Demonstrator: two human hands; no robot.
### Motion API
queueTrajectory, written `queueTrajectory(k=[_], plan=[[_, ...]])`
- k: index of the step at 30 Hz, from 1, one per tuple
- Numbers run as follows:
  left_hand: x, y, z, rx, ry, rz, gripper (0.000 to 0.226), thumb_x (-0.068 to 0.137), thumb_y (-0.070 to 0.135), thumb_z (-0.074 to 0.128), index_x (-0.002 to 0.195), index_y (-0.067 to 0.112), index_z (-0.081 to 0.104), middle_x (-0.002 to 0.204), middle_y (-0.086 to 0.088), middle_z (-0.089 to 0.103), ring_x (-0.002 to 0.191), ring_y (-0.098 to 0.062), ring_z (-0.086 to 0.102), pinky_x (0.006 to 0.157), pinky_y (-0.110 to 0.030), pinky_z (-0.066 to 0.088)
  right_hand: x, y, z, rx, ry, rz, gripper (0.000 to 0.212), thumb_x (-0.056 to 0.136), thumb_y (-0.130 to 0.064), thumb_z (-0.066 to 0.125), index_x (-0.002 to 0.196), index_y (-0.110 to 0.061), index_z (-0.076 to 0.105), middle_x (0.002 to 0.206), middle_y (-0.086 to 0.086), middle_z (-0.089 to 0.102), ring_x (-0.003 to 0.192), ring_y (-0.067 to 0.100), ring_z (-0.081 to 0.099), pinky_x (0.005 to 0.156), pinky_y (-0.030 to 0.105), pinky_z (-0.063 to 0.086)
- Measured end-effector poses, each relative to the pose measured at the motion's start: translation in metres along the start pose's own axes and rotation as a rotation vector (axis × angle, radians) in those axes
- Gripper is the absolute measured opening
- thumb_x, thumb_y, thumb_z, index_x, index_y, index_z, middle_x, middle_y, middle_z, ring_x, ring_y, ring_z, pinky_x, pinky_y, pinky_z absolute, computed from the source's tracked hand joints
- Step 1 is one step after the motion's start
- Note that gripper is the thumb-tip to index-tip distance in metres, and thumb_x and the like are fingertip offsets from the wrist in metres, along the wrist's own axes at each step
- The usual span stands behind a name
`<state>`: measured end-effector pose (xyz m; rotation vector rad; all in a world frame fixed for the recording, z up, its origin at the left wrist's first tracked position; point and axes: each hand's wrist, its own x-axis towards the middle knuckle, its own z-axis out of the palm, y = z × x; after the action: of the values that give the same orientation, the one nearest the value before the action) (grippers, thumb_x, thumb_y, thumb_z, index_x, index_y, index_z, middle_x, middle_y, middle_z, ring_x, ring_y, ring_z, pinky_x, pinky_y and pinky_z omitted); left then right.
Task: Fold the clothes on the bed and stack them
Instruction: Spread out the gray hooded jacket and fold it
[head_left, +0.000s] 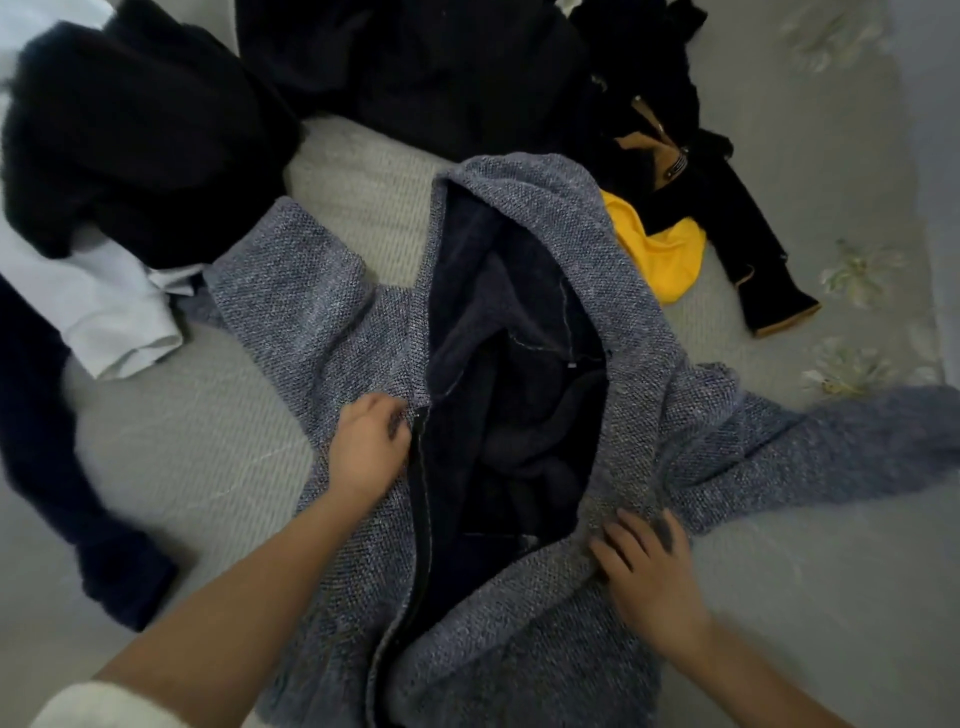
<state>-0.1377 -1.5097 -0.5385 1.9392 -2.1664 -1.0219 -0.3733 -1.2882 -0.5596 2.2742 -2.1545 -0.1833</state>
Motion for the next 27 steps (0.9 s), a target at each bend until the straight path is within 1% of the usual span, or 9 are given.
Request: queueTrajectory(k=[4, 8, 11, 13, 14, 19, 21, 23, 27], plan=[[0.021, 0.015, 0.012, -0.064, -0.029, -0.072, 0.040, 0.092, 0.025, 0.053, 0.128, 0.008, 0.051, 0.123, -0.013, 0.054, 0.114, -0.029, 0.050, 0.090, -0.038, 0.042, 0.053, -0.001, -0.026, 0.182, 0.217, 0.145, 0.020, 0.076, -0.020, 0.043, 0.090, -0.018, 0.056, 0.077, 0.000, 0.068, 0.069, 0.022, 0.065, 0.088, 0.039, 0.034], [0.036, 0.028, 0.013, 0.077, -0.131, -0.193, 0.046, 0.090, 0.046, 0.050, 0.118, 0.009, 0.050, 0.119, -0.014, 0.048, 0.111, -0.033, 0.050, 0.080, -0.039, 0.044, 0.122, 0.007, -0.045, 0.107, 0.060, 0.436, 0.032, 0.069, -0.032, 0.072, 0.090, -0.008, 0.067, 0.082, 0.013, 0.064, 0.071, 0.031, 0.062, 0.061, 0.037, 0.047], [0.041, 0.039, 0.012, 0.239, -0.201, -0.226, 0.056, 0.088, 0.055, 0.048, 0.121, 0.010, 0.047, 0.126, -0.014, 0.043, 0.119, -0.033, 0.043, 0.089, -0.045, 0.045, 0.155, 0.010, -0.056, 0.039, -0.211, 0.547, 0.076, 0.073, -0.043, 0.073, 0.130, -0.002, 0.047, 0.110, 0.022, 0.057, 0.098, 0.037, 0.057, 0.078, 0.045, 0.046], [0.049, 0.041, 0.013, 0.168, -0.190, -0.275, 0.046, 0.087, 0.047, 0.056, 0.110, 0.007, 0.053, 0.120, -0.015, 0.050, 0.111, -0.034, 0.050, 0.084, -0.043, 0.047, 0.170, 0.017, -0.054, 0.027, -0.309, 0.596, 0.079, 0.088, -0.043, 0.055, 0.146, -0.005, 0.016, 0.133, 0.021, 0.042, 0.119, 0.036, 0.043, 0.095, 0.047, 0.035], [0.053, 0.041, 0.013, 0.051, -0.187, -0.331, 0.041, 0.084, 0.041, 0.062, 0.100, 0.004, 0.057, 0.115, -0.017, 0.056, 0.103, -0.034, 0.055, 0.082, -0.041, 0.050, 0.174, 0.022, -0.052, 0.015, -0.318, 0.624, 0.073, 0.092, -0.039, 0.051, 0.146, -0.006, 0.015, 0.136, 0.020, 0.041, 0.122, 0.036, 0.040, 0.099, 0.047, 0.032], [0.053, 0.054, 0.003, -0.094, -0.021, -0.402, 0.033, 0.078, 0.034, 0.064, 0.093, 0.004, 0.059, 0.111, -0.018, 0.053, 0.107, -0.037, 0.050, 0.086, -0.042, 0.046, 0.173, 0.050, -0.047, 0.005, -0.456, 0.677, 0.026, 0.095, -0.015, 0.041, 0.115, -0.011, 0.056, 0.123, 0.013, 0.055, 0.119, 0.033, 0.043, 0.102, 0.043, 0.026], [0.056, 0.060, -0.007, -0.296, 0.093, -0.377, 0.024, 0.077, 0.027, 0.064, 0.069, 0.010, 0.050, 0.083, -0.014, 0.058, 0.085, -0.032, 0.055, 0.073, -0.037, 0.045, 0.164, 0.055, -0.046, 0.004, -0.532, 0.673, 0.025, 0.094, -0.016, 0.042, 0.114, -0.013, 0.057, 0.125, 0.012, 0.053, 0.121, 0.034, 0.041, 0.103, 0.044, 0.024], [0.060, 0.070, -0.022, -0.509, 0.177, -0.339, 0.036, 0.076, 0.016, 0.063, 0.056, 0.016, 0.033, 0.058, -0.005, 0.042, 0.065, -0.022, 0.043, 0.060, -0.030, 0.035, 0.153, 0.056, -0.045, 0.008, -0.542, 0.676, 0.026, 0.095, -0.026, 0.045, 0.116, -0.012, 0.054, 0.126, 0.013, 0.051, 0.120, 0.034, 0.042, 0.101, 0.044, 0.027], [0.067, 0.108, -0.044, -0.775, 0.303, -0.154, 0.040, 0.076, 0.005, 0.061, 0.057, 0.020, 0.029, 0.056, 0.003, 0.032, 0.055, -0.010, 0.029, 0.051, -0.028, 0.028, 0.150, 0.045, -0.047, 0.116, -0.389, 0.738, 0.062, 0.088, -0.055, 0.049, 0.129, -0.010, 0.040, 0.128, 0.020, 0.045, 0.116, 0.037, 0.046, 0.095, 0.046, 0.034]])
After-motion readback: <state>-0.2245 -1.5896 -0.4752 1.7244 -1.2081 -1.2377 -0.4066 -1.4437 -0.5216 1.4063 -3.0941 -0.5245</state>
